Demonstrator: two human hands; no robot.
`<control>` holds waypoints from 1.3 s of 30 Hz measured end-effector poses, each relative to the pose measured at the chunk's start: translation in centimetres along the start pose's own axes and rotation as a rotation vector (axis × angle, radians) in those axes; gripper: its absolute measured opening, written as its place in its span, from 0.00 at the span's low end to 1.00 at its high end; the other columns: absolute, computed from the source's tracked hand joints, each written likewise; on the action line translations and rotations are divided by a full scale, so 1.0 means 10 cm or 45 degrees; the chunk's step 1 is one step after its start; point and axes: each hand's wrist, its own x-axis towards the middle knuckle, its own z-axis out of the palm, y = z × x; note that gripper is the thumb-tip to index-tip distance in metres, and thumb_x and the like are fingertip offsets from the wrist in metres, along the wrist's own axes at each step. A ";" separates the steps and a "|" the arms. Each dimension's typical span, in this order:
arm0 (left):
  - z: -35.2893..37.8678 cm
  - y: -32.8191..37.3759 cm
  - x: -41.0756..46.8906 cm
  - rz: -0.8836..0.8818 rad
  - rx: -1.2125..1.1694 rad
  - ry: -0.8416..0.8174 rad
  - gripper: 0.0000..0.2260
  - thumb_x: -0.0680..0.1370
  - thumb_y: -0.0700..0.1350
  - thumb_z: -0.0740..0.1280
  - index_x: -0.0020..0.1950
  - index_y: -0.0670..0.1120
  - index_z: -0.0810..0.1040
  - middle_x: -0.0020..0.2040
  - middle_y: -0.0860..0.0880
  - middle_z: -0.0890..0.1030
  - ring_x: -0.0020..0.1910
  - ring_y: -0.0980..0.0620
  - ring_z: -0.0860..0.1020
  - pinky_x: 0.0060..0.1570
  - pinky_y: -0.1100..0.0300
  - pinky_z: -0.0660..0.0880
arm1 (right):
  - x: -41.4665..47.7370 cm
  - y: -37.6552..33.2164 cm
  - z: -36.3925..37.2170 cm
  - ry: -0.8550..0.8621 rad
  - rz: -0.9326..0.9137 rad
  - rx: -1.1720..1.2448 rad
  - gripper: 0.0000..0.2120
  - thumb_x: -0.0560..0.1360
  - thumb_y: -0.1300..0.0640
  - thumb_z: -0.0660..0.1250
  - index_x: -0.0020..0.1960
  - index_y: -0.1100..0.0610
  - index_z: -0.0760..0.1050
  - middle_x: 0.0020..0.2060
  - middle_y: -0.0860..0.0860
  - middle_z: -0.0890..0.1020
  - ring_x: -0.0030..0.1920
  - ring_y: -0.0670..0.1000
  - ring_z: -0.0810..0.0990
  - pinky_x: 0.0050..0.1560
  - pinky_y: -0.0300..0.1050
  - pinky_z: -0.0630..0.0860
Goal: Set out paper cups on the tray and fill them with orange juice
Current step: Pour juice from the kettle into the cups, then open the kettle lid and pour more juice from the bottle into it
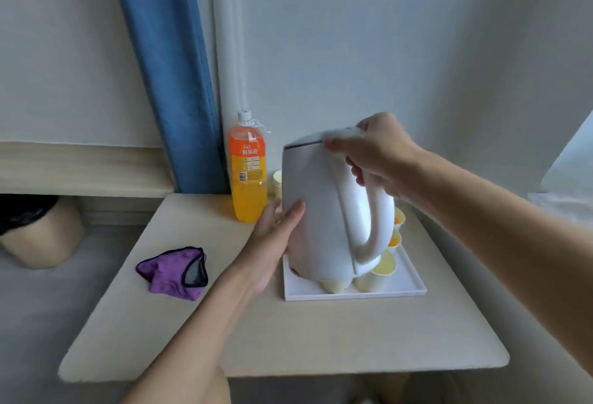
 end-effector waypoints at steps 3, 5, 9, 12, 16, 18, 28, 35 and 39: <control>-0.53 0.16 -0.10 0.072 0.396 0.301 0.33 0.74 0.63 0.74 0.74 0.52 0.69 0.64 0.47 0.79 0.61 0.52 0.80 0.59 0.56 0.76 | 0.02 0.03 0.56 0.026 0.056 0.170 0.10 0.71 0.58 0.70 0.38 0.58 0.70 0.30 0.56 0.72 0.27 0.52 0.69 0.25 0.40 0.68; -0.77 0.24 -0.12 0.080 0.553 0.443 0.20 0.79 0.56 0.71 0.68 0.50 0.73 0.58 0.47 0.80 0.52 0.54 0.79 0.51 0.59 0.76 | 0.01 0.11 0.95 0.046 0.083 0.177 0.11 0.70 0.53 0.69 0.37 0.58 0.70 0.29 0.56 0.74 0.26 0.54 0.73 0.28 0.43 0.70; -1.01 0.23 -0.09 -0.257 0.415 0.380 0.19 0.82 0.61 0.62 0.67 0.52 0.73 0.62 0.53 0.79 0.60 0.51 0.77 0.63 0.45 0.74 | -0.13 0.37 1.67 -0.023 0.091 0.069 0.14 0.74 0.47 0.63 0.46 0.59 0.72 0.40 0.58 0.80 0.41 0.60 0.81 0.38 0.45 0.72; -1.13 0.16 -0.03 -0.423 0.215 0.331 0.38 0.69 0.76 0.64 0.74 0.57 0.69 0.71 0.55 0.75 0.71 0.47 0.72 0.68 0.33 0.68 | -0.28 0.57 2.00 -0.092 0.091 -0.003 0.11 0.79 0.53 0.62 0.56 0.59 0.69 0.49 0.56 0.78 0.49 0.57 0.77 0.44 0.46 0.72; -1.22 0.09 0.08 -0.465 0.227 0.342 0.44 0.63 0.78 0.67 0.71 0.55 0.67 0.67 0.57 0.76 0.69 0.48 0.74 0.66 0.35 0.72 | -0.43 0.68 2.27 -0.100 0.084 0.134 0.05 0.83 0.55 0.58 0.57 0.54 0.70 0.48 0.50 0.79 0.48 0.50 0.79 0.43 0.37 0.72; -1.26 0.06 0.13 -0.485 0.262 0.322 0.41 0.61 0.76 0.70 0.66 0.54 0.69 0.62 0.56 0.80 0.64 0.49 0.78 0.64 0.38 0.75 | -0.52 0.68 2.39 -0.060 0.091 0.274 0.06 0.85 0.54 0.55 0.52 0.48 0.71 0.46 0.48 0.80 0.46 0.47 0.79 0.38 0.30 0.72; -1.30 0.08 0.20 -0.489 0.491 0.372 0.22 0.75 0.61 0.68 0.62 0.49 0.74 0.56 0.48 0.83 0.53 0.46 0.82 0.47 0.53 0.79 | -0.54 0.83 2.40 -0.045 0.109 0.092 0.14 0.77 0.58 0.60 0.62 0.53 0.66 0.52 0.53 0.79 0.53 0.54 0.79 0.50 0.48 0.75; -1.32 0.14 0.01 -0.484 0.455 0.287 0.24 0.80 0.57 0.68 0.68 0.44 0.66 0.56 0.42 0.84 0.47 0.42 0.87 0.56 0.44 0.82 | -0.10 1.01 2.09 -0.073 -0.091 -0.362 0.27 0.77 0.55 0.62 0.75 0.52 0.62 0.70 0.55 0.66 0.69 0.58 0.65 0.68 0.56 0.67; -1.33 0.19 -0.04 -0.396 0.691 0.384 0.31 0.78 0.57 0.63 0.77 0.52 0.56 0.58 0.43 0.80 0.46 0.44 0.84 0.55 0.48 0.82 | 0.01 0.98 2.09 -0.250 -0.114 -0.309 0.28 0.77 0.53 0.63 0.75 0.50 0.61 0.69 0.58 0.67 0.68 0.62 0.67 0.68 0.59 0.67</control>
